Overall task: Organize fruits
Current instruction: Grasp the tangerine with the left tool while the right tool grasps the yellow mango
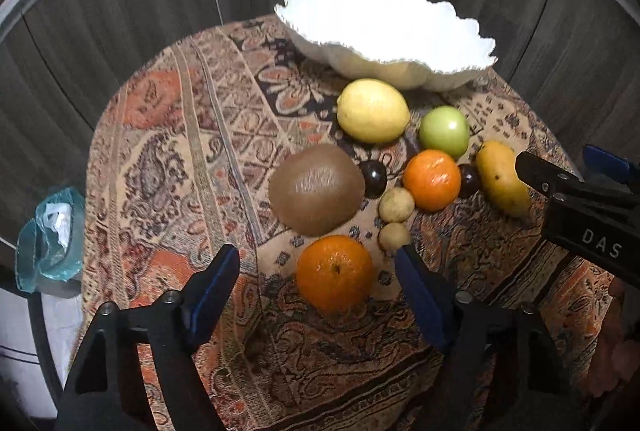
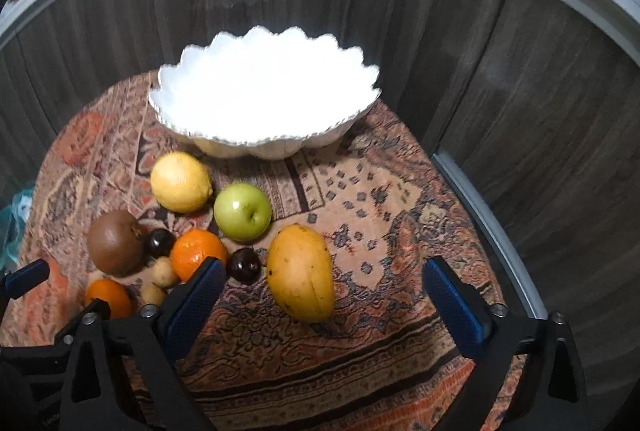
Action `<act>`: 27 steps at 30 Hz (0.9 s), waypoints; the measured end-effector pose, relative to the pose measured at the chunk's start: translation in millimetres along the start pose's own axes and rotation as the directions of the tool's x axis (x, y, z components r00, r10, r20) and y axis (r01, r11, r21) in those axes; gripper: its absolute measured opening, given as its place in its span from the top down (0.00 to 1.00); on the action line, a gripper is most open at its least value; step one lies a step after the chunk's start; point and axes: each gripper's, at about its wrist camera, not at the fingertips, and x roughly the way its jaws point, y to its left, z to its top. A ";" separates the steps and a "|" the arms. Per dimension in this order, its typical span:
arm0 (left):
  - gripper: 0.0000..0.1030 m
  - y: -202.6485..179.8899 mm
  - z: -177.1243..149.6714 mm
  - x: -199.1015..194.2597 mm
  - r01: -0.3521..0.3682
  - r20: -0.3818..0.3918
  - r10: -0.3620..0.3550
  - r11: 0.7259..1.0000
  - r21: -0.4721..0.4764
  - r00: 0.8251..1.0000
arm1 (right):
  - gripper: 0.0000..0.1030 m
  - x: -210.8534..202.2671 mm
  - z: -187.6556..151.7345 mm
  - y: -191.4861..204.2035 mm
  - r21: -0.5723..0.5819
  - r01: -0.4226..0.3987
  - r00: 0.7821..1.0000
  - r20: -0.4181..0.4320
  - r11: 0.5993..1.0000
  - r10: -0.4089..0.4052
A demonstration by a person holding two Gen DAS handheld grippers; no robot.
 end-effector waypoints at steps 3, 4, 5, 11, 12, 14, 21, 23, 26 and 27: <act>0.25 -0.8 -3.1 5.8 0.002 -0.008 -0.002 1.000 0.001 1.000 | 0.13 10.7 -3.0 1.7 -0.013 0.005 1.000 -0.018 1.000 -0.005; 0.25 -1.0 -4.0 6.9 0.005 -0.010 -0.005 1.000 0.002 1.000 | 0.15 13.9 -3.8 1.7 -0.017 0.004 1.000 -0.022 1.000 -0.004; 0.25 -1.4 -4.4 7.8 0.005 -0.011 -0.005 1.000 0.001 1.000 | 0.16 16.9 -4.9 2.6 -0.021 0.006 1.000 -0.027 1.000 -0.007; 0.35 -2.4 -6.6 16.9 0.019 -0.026 -0.019 1.000 0.000 0.999 | 0.20 31.7 -8.1 6.1 -0.046 0.003 0.998 -0.058 0.999 -0.006; 0.36 -2.6 -7.0 18.4 0.019 -0.026 -0.019 1.000 -0.001 0.999 | 0.20 34.5 -8.4 6.6 -0.048 0.003 0.998 -0.065 0.999 -0.006; 0.37 -3.1 -7.3 22.1 0.018 -0.031 -0.018 1.000 0.001 0.999 | 0.21 39.4 -8.8 7.3 -0.050 0.000 0.997 -0.077 0.999 -0.003; 0.45 -0.7 -9.9 35.6 0.050 -0.066 -0.051 0.999 -0.015 0.996 | 0.28 53.5 -12.5 10.4 -0.061 -0.016 0.993 -0.114 0.998 0.009; 0.48 -1.5 -10.9 37.5 0.055 -0.070 -0.056 0.998 -0.015 0.996 | 0.39 57.1 -13.2 9.8 -0.048 -0.037 0.991 -0.130 0.998 0.031; 0.51 -3.3 -10.8 38.1 0.059 -0.065 -0.059 0.998 -0.009 0.996 | 0.47 60.4 -14.0 10.6 -0.048 -0.058 0.989 -0.138 0.997 0.051; 0.52 -3.6 -10.6 38.2 0.061 -0.064 -0.062 0.998 -0.009 0.996 | 0.49 60.7 -14.2 11.0 -0.048 -0.069 0.989 -0.138 0.997 0.062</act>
